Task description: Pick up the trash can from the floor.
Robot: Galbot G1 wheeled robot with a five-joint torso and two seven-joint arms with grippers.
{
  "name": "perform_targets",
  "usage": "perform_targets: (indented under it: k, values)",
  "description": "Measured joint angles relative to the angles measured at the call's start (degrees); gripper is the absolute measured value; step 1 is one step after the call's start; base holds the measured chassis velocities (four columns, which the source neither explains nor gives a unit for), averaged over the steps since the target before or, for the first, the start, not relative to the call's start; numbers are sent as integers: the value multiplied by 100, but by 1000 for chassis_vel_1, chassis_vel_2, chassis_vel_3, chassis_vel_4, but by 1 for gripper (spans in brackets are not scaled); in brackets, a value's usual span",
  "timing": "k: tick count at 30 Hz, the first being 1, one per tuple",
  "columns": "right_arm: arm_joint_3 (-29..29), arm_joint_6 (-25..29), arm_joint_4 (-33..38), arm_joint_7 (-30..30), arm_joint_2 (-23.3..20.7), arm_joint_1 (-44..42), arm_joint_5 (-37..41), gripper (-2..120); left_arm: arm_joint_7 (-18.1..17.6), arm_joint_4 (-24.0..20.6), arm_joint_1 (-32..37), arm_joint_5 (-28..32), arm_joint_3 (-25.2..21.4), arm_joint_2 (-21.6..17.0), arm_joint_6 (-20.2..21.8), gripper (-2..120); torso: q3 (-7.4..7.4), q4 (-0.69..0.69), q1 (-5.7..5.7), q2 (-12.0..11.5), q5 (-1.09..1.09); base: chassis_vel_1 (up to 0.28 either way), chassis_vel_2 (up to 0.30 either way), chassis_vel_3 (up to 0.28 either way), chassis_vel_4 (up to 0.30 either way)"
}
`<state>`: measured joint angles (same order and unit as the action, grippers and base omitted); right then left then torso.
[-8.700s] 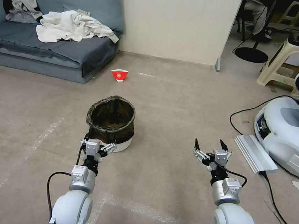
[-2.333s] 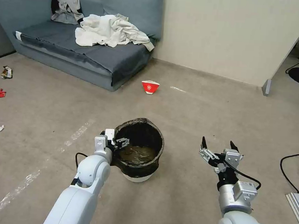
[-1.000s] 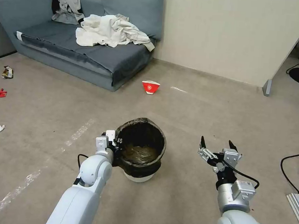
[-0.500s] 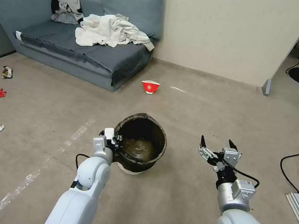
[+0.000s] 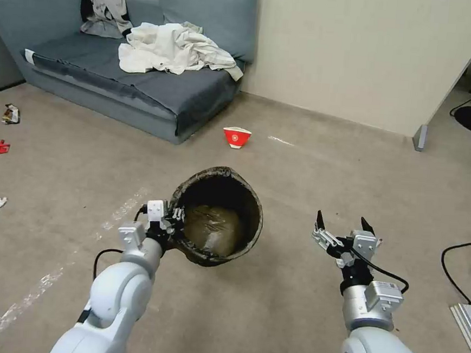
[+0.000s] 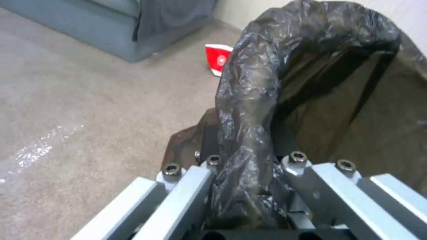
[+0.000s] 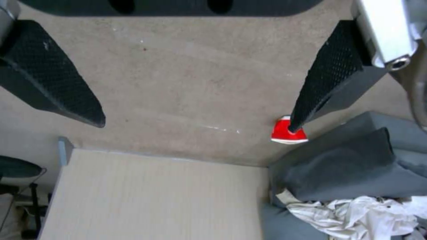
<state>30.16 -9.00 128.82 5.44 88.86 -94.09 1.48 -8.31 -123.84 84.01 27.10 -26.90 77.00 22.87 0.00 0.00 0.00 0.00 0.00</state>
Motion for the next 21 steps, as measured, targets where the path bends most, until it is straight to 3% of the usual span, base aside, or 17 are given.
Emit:
perform_targets:
  k: [9, 21]
  values:
    - [8, 24, 0, 11, 17, -9, 3, 100, 6, -400, 366, -12, -100, 66, -65, 6, 0, 0, 0, 0, 0, 0, 0, 0, 0]
    - [11, 27, 1, 22, 13, -3, 6, 100, 6, -474, 397, 9, -90, 98, -68, 6, 0, 0, 0, 0, 0, 0, 0, 0, 0]
